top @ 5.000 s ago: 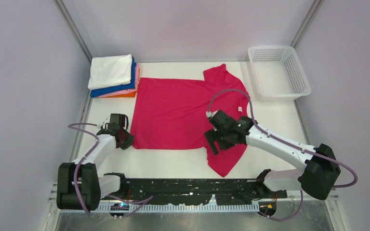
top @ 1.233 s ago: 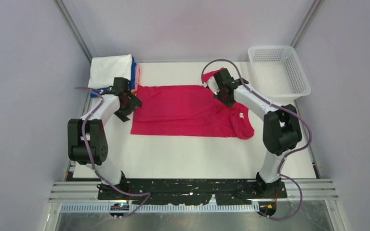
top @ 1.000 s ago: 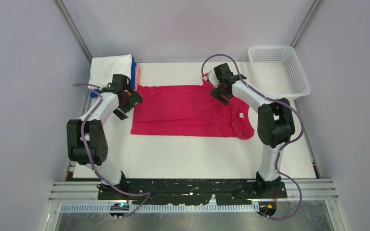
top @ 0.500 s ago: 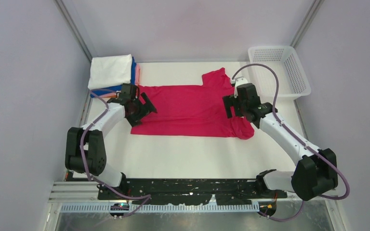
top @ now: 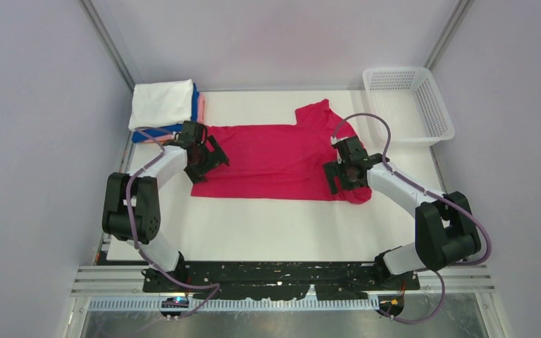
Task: Fold and stack the t-shirts
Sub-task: Fold the flattened tshirt in 1/3 of the way
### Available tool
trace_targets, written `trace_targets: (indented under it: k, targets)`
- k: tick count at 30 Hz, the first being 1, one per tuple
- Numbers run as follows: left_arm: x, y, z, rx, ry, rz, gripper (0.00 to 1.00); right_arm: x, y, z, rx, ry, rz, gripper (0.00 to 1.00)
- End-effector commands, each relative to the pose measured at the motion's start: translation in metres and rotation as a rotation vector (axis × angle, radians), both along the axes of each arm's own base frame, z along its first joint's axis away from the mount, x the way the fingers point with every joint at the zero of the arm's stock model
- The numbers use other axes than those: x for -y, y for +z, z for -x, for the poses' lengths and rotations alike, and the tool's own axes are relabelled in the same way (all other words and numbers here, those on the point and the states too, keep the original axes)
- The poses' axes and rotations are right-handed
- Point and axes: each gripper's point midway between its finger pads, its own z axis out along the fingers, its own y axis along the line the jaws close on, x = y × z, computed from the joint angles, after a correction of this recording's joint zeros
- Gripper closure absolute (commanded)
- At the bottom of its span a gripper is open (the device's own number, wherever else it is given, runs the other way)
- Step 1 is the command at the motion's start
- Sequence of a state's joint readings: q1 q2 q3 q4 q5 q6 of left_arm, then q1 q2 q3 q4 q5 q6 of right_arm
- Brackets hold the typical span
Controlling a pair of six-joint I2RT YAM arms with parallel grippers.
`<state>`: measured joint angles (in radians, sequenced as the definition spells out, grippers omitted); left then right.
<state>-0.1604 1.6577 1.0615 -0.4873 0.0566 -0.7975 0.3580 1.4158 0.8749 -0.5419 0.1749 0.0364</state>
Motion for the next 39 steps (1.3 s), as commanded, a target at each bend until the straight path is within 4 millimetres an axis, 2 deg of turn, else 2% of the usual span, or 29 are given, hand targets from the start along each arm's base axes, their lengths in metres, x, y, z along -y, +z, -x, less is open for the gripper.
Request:
trace_targets:
  k: [1,6,12,21,24,29,36,39]
  targets:
    - [-0.018,0.010,-0.008,0.065,0.032,-0.070,0.00,0.008,0.002,-0.012,0.014,-0.031,0.054,0.05]
    - [-0.019,0.004,-0.032,0.064,0.047,-0.056,0.00,0.014,-0.002,-0.013,-0.003,-0.041,0.096,0.05]
    - [-0.029,0.014,-0.065,0.089,0.098,-0.065,0.00,0.029,0.002,-0.017,0.011,-0.067,0.182,0.05]
    - [-0.040,0.026,-0.097,0.092,0.150,-0.058,0.00,0.048,0.008,-0.025,0.019,-0.117,0.261,0.05]
    - [-0.042,0.029,-0.102,0.097,0.151,-0.065,0.00,0.054,0.009,-0.025,0.024,-0.135,0.276,0.05]
    - [-0.045,0.052,-0.100,0.152,0.147,-0.070,0.00,0.069,0.013,-0.028,0.040,-0.181,0.321,0.05]
    - [-0.045,0.062,-0.071,0.185,0.136,-0.062,0.00,0.094,0.026,-0.036,0.092,-0.287,0.381,0.05]
    - [-0.046,0.065,-0.057,0.185,0.124,-0.068,0.00,0.098,0.030,-0.039,0.102,-0.310,0.384,0.05]
